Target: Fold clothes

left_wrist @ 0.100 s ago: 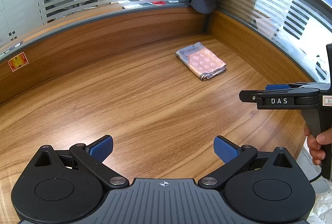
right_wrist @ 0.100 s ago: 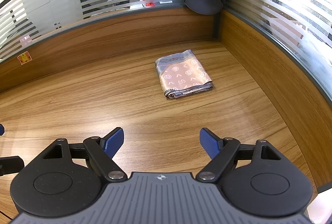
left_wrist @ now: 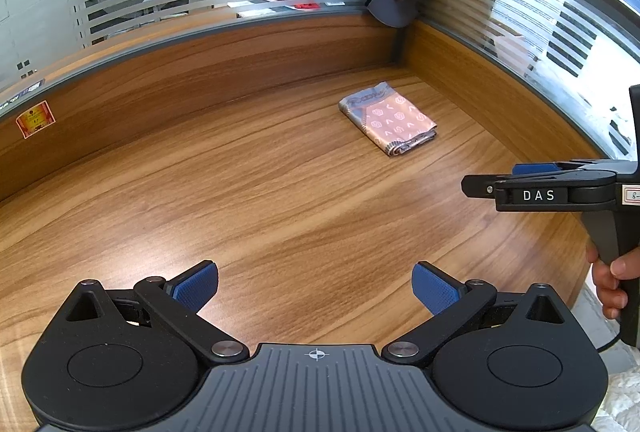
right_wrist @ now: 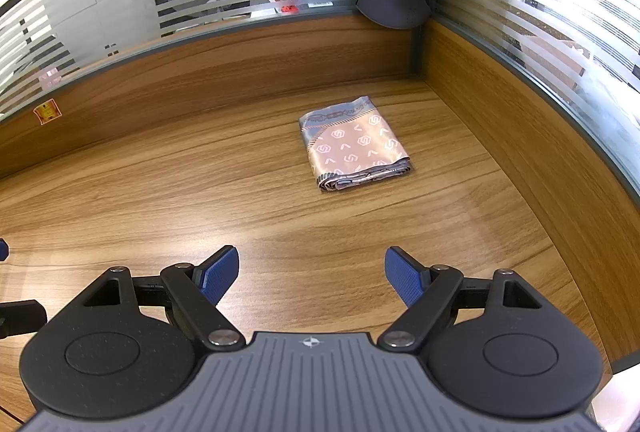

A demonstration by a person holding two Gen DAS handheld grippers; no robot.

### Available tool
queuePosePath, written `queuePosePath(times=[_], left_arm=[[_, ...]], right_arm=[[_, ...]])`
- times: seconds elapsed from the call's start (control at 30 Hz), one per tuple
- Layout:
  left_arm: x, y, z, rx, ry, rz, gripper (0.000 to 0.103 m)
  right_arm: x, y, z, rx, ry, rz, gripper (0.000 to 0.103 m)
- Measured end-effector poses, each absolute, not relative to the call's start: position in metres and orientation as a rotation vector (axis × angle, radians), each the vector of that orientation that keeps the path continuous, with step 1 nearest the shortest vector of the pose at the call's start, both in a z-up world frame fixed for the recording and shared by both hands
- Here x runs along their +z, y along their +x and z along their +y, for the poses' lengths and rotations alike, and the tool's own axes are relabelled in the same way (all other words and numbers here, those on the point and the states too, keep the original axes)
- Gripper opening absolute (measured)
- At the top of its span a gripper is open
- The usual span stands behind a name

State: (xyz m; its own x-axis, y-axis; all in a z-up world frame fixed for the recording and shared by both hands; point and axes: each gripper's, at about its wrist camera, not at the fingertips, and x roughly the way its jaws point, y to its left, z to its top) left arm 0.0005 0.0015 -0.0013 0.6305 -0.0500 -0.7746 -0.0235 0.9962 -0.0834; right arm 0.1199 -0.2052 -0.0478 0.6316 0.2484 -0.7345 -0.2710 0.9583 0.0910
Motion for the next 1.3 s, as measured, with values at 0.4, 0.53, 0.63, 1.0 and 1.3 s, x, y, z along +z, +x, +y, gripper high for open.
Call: queuePosePath(times=[0.4,0.53,0.63,1.0,1.3], left_arm=[[-0.0017,0.0001,0.0032,-0.018,-0.087,0.889,0.103],[-0.0021,0.0007,0.0035,-0.018,-0.085,0.888,0.103],[-0.0025,0.0009,0.0039,-0.017,-0.086,0.888,0.103],[-0.0025,0.0022,0.0010,-0.022,-0.083,0.893,0.103],[-0.0035,0.0013,0.0012,-0.022,-0.083,0.896,0.103]], right_arm=[[-0.0472,0.1210,-0.2060,0.299,-0.028,0.842,0.085],[-0.0472,0.1216,-0.2061,0.298,-0.026,0.840,0.085],[-0.0476,0.1223,-0.2059,0.297,-0.026,0.839,0.085],[-0.0479,0.1213,-0.2057,0.297,-0.026,0.838,0.085],[-0.0469,0.1207,-0.2064,0.296,-0.023,0.838,0.085]])
